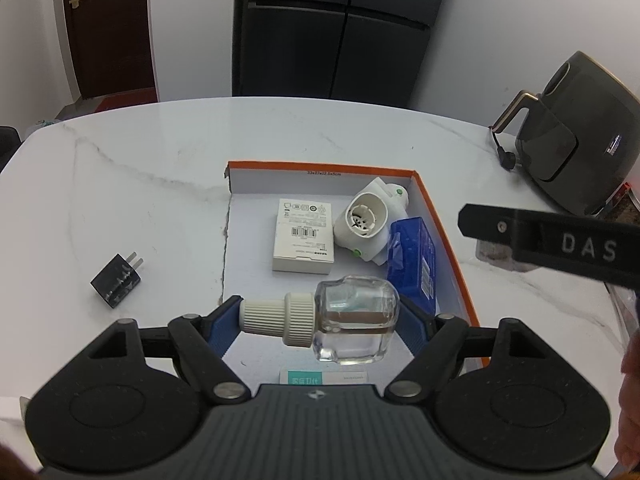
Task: Organize rigid objects
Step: 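Lower the glass bottle and white charger into the tray, open both grippers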
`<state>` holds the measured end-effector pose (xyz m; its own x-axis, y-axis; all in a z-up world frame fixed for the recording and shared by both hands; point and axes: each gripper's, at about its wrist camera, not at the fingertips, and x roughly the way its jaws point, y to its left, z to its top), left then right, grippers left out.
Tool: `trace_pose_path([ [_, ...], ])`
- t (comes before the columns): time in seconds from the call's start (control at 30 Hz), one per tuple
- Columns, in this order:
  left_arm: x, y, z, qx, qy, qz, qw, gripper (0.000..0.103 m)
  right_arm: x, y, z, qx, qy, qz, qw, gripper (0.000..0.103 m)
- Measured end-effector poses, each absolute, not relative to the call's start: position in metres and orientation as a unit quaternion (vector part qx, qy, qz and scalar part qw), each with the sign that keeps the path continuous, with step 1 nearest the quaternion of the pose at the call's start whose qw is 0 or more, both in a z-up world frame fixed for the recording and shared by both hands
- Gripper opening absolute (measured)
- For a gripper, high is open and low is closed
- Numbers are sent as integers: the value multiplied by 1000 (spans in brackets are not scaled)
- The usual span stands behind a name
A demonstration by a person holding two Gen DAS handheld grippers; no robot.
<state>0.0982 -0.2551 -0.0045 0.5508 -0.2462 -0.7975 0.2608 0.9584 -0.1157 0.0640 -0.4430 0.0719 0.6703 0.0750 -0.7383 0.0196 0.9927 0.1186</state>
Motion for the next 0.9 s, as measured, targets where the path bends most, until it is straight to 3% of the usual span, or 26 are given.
trace_pose_path([
  [0.9, 110, -271, -29, 10, 480, -145, 865, 81, 150, -445, 30, 11, 407, 33, 913, 71],
])
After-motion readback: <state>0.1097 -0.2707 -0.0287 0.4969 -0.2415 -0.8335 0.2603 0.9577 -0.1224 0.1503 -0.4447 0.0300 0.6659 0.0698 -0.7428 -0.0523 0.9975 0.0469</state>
